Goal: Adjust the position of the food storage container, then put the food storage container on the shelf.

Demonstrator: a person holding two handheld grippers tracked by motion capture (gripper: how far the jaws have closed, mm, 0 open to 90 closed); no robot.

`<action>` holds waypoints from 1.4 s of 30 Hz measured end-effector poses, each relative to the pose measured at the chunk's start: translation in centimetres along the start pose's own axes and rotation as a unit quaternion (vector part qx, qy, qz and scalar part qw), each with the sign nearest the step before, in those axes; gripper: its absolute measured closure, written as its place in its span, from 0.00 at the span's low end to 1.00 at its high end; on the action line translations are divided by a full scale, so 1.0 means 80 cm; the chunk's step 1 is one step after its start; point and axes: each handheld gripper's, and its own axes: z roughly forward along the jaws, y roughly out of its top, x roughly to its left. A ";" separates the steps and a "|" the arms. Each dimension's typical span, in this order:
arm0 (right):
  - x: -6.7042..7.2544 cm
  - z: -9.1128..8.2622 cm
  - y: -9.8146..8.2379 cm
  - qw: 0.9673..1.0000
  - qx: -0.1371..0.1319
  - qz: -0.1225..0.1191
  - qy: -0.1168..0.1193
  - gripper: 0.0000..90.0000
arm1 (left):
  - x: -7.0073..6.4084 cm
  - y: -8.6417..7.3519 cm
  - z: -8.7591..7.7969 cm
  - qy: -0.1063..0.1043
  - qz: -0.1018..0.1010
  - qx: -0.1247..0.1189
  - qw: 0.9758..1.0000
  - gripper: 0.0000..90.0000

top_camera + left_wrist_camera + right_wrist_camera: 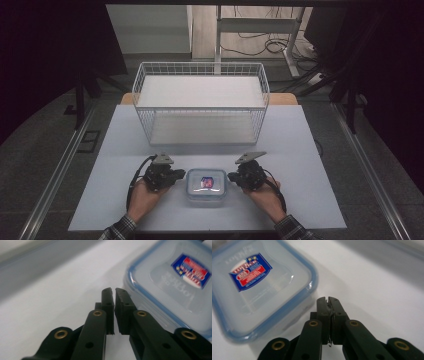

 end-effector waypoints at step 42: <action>0.025 -0.001 0.000 0.996 -0.042 0.030 0.075 0.18 | -0.030 -0.002 0.024 -0.098 -0.026 -0.015 0.995 0.10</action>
